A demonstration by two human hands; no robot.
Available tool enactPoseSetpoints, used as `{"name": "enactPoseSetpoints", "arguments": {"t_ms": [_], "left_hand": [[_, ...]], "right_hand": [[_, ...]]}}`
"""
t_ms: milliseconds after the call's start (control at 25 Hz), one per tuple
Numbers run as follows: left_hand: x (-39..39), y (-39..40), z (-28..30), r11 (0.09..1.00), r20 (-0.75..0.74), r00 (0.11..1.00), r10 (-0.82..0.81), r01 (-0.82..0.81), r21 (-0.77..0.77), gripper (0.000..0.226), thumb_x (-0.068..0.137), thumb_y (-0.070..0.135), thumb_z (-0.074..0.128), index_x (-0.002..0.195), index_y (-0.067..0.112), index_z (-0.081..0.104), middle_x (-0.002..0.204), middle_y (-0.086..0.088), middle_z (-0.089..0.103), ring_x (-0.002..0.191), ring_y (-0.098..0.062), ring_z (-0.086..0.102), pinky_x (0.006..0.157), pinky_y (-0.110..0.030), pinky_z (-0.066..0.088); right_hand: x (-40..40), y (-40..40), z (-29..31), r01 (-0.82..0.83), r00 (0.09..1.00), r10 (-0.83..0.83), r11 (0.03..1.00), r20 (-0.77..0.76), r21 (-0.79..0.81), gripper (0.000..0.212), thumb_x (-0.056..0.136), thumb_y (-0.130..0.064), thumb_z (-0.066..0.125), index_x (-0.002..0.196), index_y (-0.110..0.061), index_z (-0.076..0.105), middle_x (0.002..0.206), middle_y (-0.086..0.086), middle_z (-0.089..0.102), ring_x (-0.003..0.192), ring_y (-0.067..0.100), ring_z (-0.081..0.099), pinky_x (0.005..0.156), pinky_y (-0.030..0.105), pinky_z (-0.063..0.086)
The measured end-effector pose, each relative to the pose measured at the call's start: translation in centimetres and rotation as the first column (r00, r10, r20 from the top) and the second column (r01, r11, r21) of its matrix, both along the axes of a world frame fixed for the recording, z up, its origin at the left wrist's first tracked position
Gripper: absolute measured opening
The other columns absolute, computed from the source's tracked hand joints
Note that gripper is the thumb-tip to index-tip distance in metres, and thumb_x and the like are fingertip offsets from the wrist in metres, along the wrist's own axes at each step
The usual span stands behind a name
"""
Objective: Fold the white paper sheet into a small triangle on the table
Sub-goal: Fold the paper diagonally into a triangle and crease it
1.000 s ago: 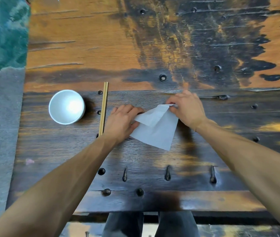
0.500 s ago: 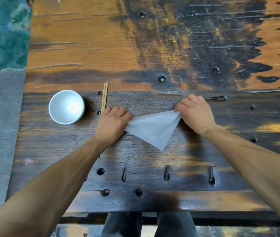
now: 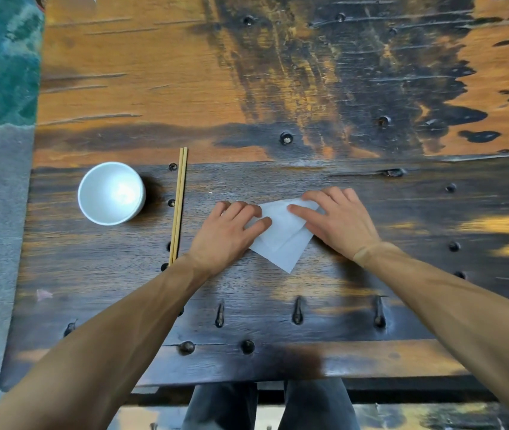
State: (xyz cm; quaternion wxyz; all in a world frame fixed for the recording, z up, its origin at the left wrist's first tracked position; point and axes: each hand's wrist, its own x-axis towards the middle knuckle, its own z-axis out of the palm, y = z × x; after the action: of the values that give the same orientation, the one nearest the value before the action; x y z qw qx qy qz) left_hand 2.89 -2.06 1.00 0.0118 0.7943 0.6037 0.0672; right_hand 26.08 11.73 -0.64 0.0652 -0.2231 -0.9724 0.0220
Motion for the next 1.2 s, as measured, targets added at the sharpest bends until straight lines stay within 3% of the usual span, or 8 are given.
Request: {"name": "enactPoseSetpoints", "arguments": {"t_ms": [280,440,520,640,1000,1200], "left_hand": [[2.0,-0.2,0.5,0.995,0.04,0.995,-0.096,0.095,0.03,0.017,0.079,0.011,0.074,0.095,0.016,0.07,0.096,-0.007,0.066,0.081,-0.028,0.061,0.072,-0.038,0.048],[2.5,-1.0,-0.2,0.993,0.065,0.991,-0.116,0.117,-0.008,0.009,0.085,0.019,0.069,0.093,0.015,0.07,0.094,-0.007,0.066,0.08,-0.028,0.061,0.072,-0.038,0.048],[2.5,-1.4,-0.5,0.993,0.06,0.992,-0.112,0.113,-0.021,0.009,0.086,0.02,0.069,0.095,0.016,0.07,0.096,-0.006,0.065,0.083,-0.028,0.061,0.073,-0.039,0.046],[2.3,-1.4,-0.9,0.991,0.067,0.989,-0.131,0.133,-0.021,0.01,0.087,0.019,0.069,0.096,0.017,0.069,0.099,-0.006,0.065,0.085,-0.027,0.06,0.074,-0.038,0.043],[1.8,-1.8,-1.3,0.983,0.1,0.98,-0.175,0.18,-0.047,0.008,0.091,0.02,0.065,0.097,0.016,0.07,0.101,-0.006,0.067,0.09,-0.027,0.062,0.074,-0.038,0.046],[1.8,-1.9,-1.4,0.984,0.097,0.981,-0.169,0.173,-0.036,0.01,0.093,0.023,0.063,0.098,0.017,0.069,0.102,-0.006,0.066,0.092,-0.027,0.062,0.074,-0.039,0.046]], "right_hand": [[0.8,-1.1,-0.6,0.008,1.0,-0.008,1.0,-0.027,0.01,0.034,0.087,-0.026,0.068,0.121,-0.026,0.066,0.125,0.008,0.063,0.098,0.034,0.059,0.076,0.043,0.044],[1.4,-2.7,-0.7,0.205,0.978,-0.198,0.97,0.062,-0.134,0.067,0.086,-0.044,0.063,0.146,-0.026,0.038,0.146,0.009,0.042,0.121,0.035,0.044,0.091,0.048,0.039],[1.7,-3.6,-0.9,0.295,0.954,-0.278,0.934,0.108,-0.203,0.086,0.08,-0.05,0.067,0.151,-0.025,0.025,0.153,0.01,0.031,0.13,0.035,0.035,0.099,0.049,0.035],[1.9,-3.7,-1.2,0.367,0.929,-0.34,0.893,0.147,-0.26,0.098,0.077,-0.056,0.069,0.154,-0.026,0.017,0.158,0.012,0.021,0.138,0.038,0.025,0.108,0.054,0.029],[2.1,-3.5,-1.3,0.416,0.907,-0.375,0.868,0.192,-0.271,0.099,0.075,-0.069,0.058,0.155,-0.032,0.012,0.163,0.013,0.006,0.146,0.04,0.01,0.115,0.06,0.013],[2.0,-3.4,-1.2,0.404,0.909,-0.356,0.88,0.216,-0.25,0.099,0.076,-0.068,0.06,0.155,-0.033,0.011,0.162,0.014,0.008,0.145,0.042,0.013,0.114,0.061,0.016]]}}
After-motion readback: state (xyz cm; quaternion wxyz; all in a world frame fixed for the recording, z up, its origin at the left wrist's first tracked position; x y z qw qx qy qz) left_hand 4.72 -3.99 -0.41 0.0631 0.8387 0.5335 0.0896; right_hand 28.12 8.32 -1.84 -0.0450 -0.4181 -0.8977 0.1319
